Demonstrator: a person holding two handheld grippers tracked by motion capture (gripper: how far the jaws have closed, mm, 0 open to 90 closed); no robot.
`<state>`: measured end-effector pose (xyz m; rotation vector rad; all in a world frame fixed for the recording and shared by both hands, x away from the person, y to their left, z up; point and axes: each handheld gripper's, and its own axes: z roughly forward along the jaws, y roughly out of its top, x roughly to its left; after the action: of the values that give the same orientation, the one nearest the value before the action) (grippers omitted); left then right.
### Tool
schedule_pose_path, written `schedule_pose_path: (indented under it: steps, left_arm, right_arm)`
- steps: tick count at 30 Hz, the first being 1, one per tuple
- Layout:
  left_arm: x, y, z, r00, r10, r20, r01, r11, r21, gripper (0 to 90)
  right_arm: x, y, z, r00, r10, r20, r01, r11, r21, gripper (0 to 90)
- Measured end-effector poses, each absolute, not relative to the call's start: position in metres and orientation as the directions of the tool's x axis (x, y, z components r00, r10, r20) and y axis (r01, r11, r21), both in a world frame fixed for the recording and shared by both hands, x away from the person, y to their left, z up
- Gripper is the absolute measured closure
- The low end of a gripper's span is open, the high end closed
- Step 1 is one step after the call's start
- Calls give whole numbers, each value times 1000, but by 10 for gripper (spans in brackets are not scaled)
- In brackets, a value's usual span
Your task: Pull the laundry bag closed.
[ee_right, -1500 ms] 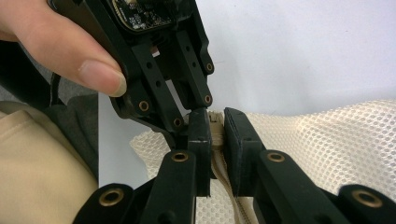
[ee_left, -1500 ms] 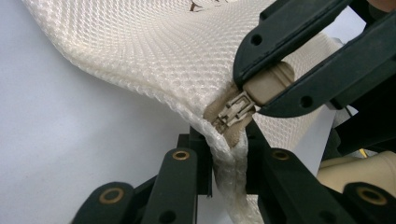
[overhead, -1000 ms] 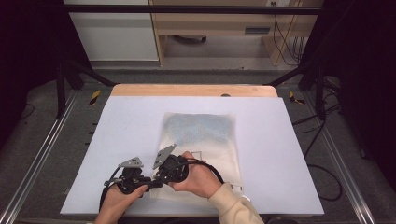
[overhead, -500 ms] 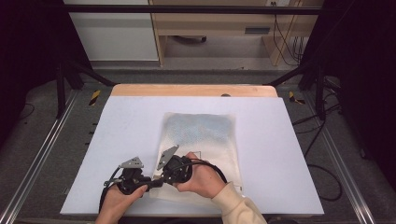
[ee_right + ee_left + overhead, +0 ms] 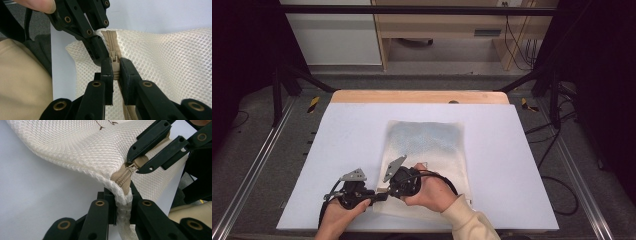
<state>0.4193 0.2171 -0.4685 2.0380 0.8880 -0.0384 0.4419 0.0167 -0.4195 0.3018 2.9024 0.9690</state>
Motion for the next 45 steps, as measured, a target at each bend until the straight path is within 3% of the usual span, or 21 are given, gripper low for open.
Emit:
schedule_pose_path:
  steps: [45]
  left_arm:
    - [418,214,-468,752,557,-352,596,-348,724,832]
  right_arm:
    - [445,-1,-420,-975,223,20,194,798,570,820]
